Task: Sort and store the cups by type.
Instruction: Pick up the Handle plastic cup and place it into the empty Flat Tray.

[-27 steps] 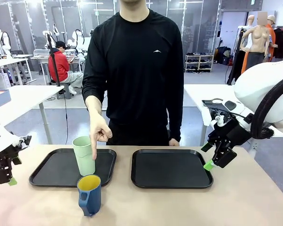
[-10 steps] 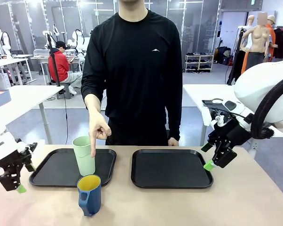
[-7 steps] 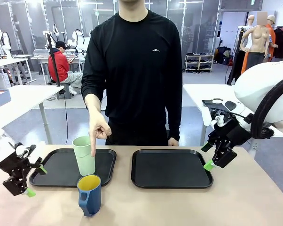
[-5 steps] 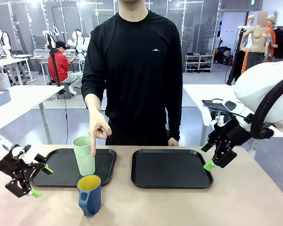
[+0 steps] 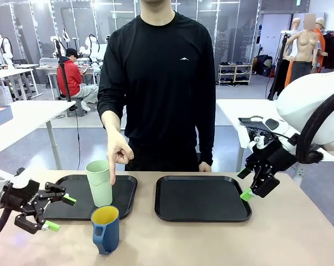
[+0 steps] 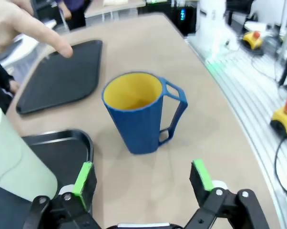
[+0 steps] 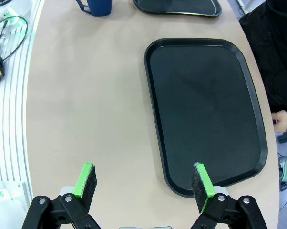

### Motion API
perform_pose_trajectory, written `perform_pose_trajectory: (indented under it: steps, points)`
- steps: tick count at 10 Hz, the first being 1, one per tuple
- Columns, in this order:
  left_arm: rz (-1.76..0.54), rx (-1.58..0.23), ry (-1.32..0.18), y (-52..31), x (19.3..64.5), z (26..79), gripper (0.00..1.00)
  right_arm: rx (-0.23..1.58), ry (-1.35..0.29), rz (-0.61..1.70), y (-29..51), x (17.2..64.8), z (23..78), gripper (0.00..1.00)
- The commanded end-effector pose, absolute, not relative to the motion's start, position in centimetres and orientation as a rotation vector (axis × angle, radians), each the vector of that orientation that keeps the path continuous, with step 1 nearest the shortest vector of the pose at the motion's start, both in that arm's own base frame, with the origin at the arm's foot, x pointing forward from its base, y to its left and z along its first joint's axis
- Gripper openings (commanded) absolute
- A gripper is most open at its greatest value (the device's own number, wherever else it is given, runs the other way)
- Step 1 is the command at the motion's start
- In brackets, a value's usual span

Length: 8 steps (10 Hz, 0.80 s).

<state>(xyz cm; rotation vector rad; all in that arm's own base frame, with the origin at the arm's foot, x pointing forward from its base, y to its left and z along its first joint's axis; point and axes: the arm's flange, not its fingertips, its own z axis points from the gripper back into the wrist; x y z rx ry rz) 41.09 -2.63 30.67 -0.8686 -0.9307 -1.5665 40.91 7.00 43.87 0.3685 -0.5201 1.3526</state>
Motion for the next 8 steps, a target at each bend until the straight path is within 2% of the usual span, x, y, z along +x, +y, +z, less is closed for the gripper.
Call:
perform_pose_trajectory:
  steps: [1,7,8]
  points:
    - [-1.472,-0.996,-1.003,-1.5,42.9,29.8,1.0,0.36,-0.515,1.351,7.0,40.6,43.9,1.0]
    - [-1.31,-1.155,-1.082,-0.8,43.7,29.3,1.0,0.36,-0.515,1.351,7.0,40.6,43.9,1.0]
    - [-1.261,-1.084,-1.091,0.3,43.9,30.8,1.0,0.36,-0.515,1.351,7.0,40.6,43.9,1.0]
